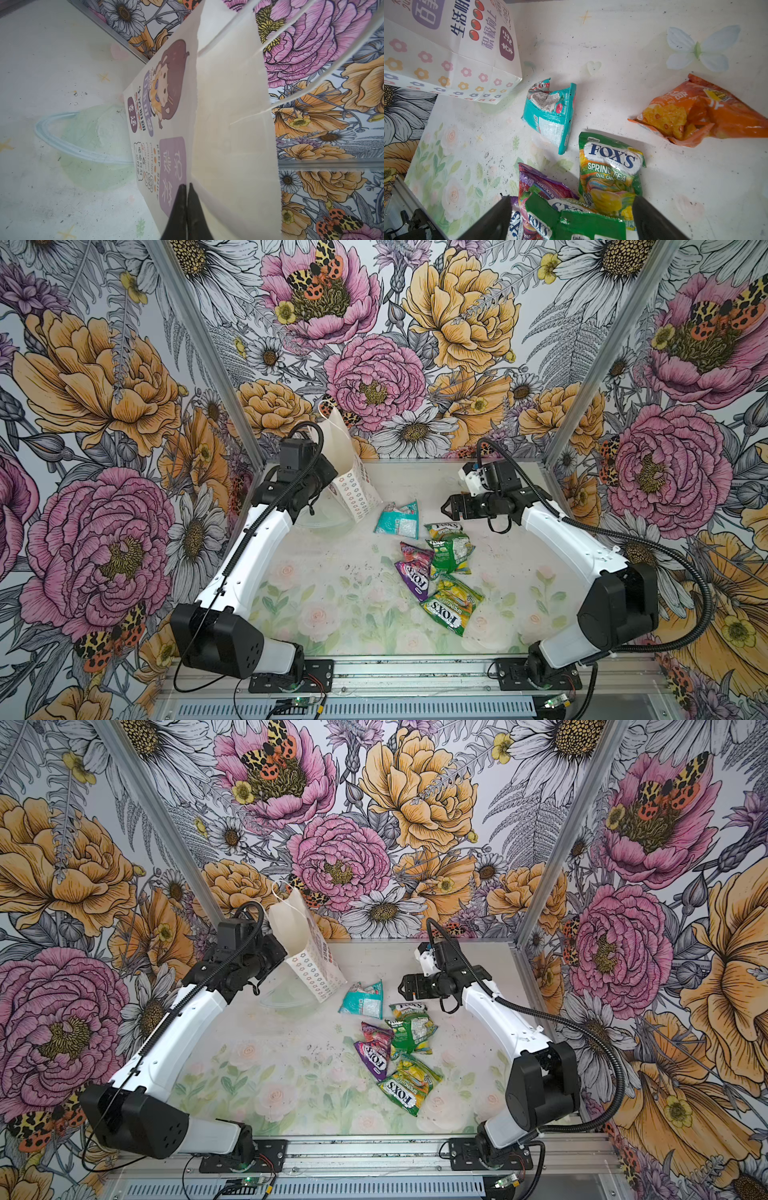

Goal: Place the snacks into the paper bag
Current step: 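Grip the bag rim with the left gripper and drag it toward the snacks, then lower the right gripper onto the teal mint candy bag and close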

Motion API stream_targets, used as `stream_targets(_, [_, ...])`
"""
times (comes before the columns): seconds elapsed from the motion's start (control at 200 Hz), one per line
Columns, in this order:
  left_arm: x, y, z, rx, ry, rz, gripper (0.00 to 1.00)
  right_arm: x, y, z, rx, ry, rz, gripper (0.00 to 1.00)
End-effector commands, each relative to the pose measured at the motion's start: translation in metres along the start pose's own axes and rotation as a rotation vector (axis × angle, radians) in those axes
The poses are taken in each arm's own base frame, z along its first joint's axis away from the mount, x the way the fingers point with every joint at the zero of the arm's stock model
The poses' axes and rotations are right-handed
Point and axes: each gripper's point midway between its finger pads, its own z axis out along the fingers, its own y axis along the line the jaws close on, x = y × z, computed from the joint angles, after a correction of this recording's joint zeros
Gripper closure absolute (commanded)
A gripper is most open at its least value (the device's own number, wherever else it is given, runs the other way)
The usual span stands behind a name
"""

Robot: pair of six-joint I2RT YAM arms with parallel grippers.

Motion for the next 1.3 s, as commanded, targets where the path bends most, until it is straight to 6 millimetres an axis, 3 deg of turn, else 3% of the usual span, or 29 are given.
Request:
stream_targets(0.0, [0.013, -0.006, -0.002, 0.018, 0.084, 0.113, 1.0, -0.005, 0.006, -0.004, -0.011, -0.025, 0.031, 0.09])
stream_targets(0.215, [0.028, -0.002, -0.013, 0.03, 0.156, 0.221, 1.0, -0.008, 0.011, -0.002, -0.025, -0.021, 0.113, 0.09])
stream_targets(0.38, [0.033, 0.001, -0.032, 0.064, 0.182, 0.277, 1.0, -0.015, 0.029, 0.007, -0.059, -0.013, 0.155, 0.09])
stream_targets(0.525, [0.035, 0.006, -0.052, 0.096, 0.185, 0.3, 1.0, -0.02, 0.052, 0.029, -0.07, 0.015, 0.163, 0.09])
stream_targets(0.67, [0.033, 0.009, -0.072, 0.134, 0.165, 0.324, 1.0, -0.021, 0.062, 0.06, -0.038, 0.049, 0.18, 0.08])
stream_targets(0.851, [0.037, 0.016, -0.085, 0.143, 0.171, 0.353, 1.0, -0.015, 0.05, 0.094, 0.037, 0.086, 0.229, 0.03])
stream_targets(1.116, [0.056, 0.028, -0.074, 0.134, 0.239, 0.355, 1.0, -0.003, 0.038, 0.129, 0.073, 0.143, 0.236, 0.02])
stream_targets(1.296, [0.06, 0.028, -0.074, 0.14, 0.246, 0.369, 1.0, -0.005, 0.041, 0.149, 0.038, 0.168, 0.217, 0.02])
